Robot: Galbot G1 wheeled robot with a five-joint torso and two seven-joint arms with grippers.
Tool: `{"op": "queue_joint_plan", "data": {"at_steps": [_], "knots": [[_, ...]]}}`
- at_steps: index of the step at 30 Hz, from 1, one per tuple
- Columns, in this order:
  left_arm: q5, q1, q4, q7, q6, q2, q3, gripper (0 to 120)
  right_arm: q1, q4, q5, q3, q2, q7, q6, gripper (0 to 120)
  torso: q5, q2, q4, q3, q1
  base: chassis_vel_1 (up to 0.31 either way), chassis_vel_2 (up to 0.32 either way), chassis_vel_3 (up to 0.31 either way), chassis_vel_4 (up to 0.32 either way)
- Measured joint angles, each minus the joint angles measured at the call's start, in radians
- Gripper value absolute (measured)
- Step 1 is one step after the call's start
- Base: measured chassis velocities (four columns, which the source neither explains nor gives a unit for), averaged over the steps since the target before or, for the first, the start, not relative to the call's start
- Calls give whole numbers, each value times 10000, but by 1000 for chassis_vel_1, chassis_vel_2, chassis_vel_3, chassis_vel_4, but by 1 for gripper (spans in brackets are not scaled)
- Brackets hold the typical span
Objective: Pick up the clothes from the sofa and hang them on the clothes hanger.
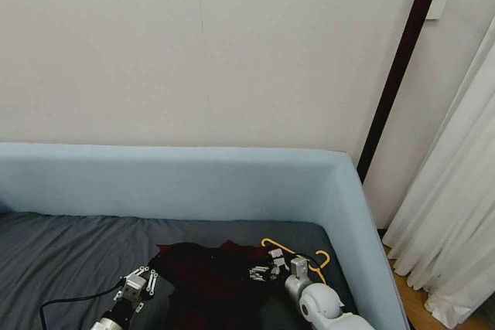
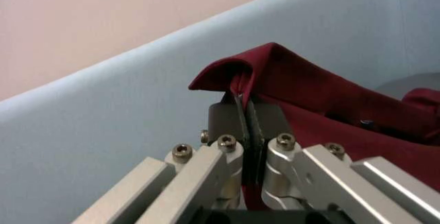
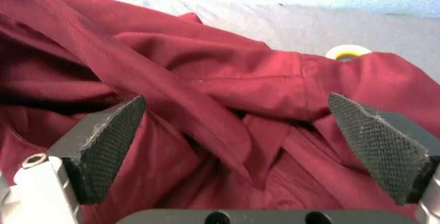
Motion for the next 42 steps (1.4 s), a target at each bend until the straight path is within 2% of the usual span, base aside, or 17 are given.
{"op": "queue_joint_plan", "data": {"at_steps": [4,8,11,12,17,19,24,25,28,29,33,40,42], "knots": [[3,-13,-14,-4,7,-10,14,0,-18,-283,-351,157,-75,-624,173,100,0,0,0,0,0,0,0,0,0],[13,-10,-24,-15,10,-12,16,0,4,-702,-897,255,-48,-1082,446,90,1,0,0,0,0,0,0,0,0],[16,10,-41,-24,9,-12,16,0,107,-1066,-1337,265,36,-1164,611,77,0,0,1,0,0,0,0,0,0],[16,10,-41,-24,9,-12,16,0,107,-1066,-1337,265,36,-1164,611,77,0,0,1,0,0,0,0,0,0],[16,-14,-45,-43,10,-29,16,0,251,-1417,-1588,214,170,-1362,758,55,-2,0,1,0,2,0,0,0,0],[16,-21,-44,-46,10,-33,17,0,259,-1446,-1599,207,177,-1433,782,52,-1,0,2,0,2,0,0,0,0],[16,-91,0,-55,17,-41,43,0,249,-1632,-1727,152,195,-2059,1053,29,-1,1,1,0,2,0,0,0,0],[16,-91,0,-55,17,-41,43,0,249,-1632,-1727,152,195,-2059,1053,29,-1,1,1,0,2,0,0,0,0],[13,-145,61,-59,18,-41,65,0,235,-1764,-1779,147,271,-2059,1279,15,-1,1,0,0,2,0,0,0,0],[13,-145,61,-59,18,-41,65,0,235,-1764,-1779,147,271,-2059,1279,15,-1,1,0,0,2,0,0,0,0],[1,-247,155,-70,18,-42,115,0,197,-1725,-1763,168,259,-1991,1394,0,-1,0,0,0,2,0,0,0,0],[-97,-429,225,-85,0,-38,199,0,-39,-1144,-1377,312,49,-1952,1660,0,-1,0,1,0,2,0,0,0,0],[-212,-552,221,-99,-48,1,245,0,-250,-412,-664,342,-235,-1891,1846,0,-1,0,1,0,2,0,0,0,0]]}}
